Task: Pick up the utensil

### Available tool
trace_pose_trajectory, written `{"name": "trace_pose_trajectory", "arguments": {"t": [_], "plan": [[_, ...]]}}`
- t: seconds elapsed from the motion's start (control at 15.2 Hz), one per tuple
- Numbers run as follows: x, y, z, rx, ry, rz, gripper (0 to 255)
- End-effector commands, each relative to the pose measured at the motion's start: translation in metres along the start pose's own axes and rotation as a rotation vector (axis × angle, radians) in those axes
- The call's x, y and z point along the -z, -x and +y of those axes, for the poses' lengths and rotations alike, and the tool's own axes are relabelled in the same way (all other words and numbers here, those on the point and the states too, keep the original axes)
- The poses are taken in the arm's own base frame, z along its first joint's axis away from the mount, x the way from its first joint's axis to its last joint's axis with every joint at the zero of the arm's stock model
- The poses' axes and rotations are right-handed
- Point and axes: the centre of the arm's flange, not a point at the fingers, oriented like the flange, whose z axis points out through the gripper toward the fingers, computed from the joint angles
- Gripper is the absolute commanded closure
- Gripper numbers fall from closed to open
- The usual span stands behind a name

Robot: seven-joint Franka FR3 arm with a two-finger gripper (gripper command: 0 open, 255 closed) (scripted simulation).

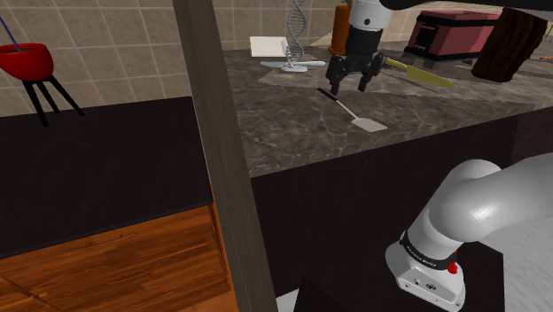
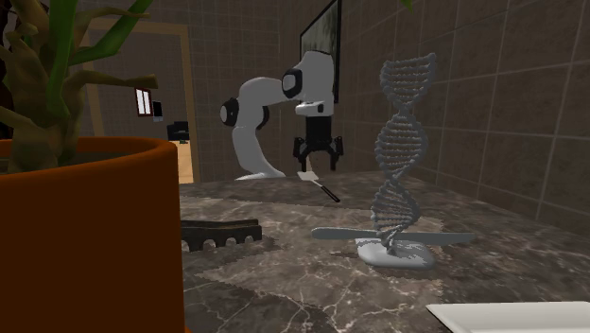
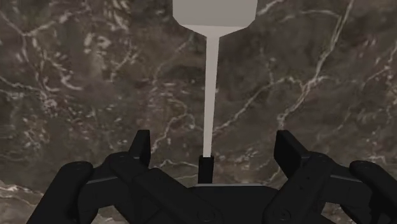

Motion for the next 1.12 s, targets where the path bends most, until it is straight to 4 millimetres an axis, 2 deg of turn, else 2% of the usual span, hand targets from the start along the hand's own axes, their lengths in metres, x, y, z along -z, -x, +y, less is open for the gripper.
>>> {"name": "trace_pose_trajectory", "arguments": {"t": [0.0, 0.26, 0.4, 0.46, 1.06], "plan": [[-0.008, -0.001, 0.000, -0.019, -0.001, 0.002, 0], [-0.032, 0.000, 0.000, -0.019, -0.001, 0.002, 0], [-0.032, 0.000, 0.000, -0.019, -0.001, 0.002, 0], [-0.032, 0.000, -0.001, -0.019, -0.001, 0.002, 255], [-0.032, 0.000, 0.000, -0.019, -0.001, 0.002, 255]]}}
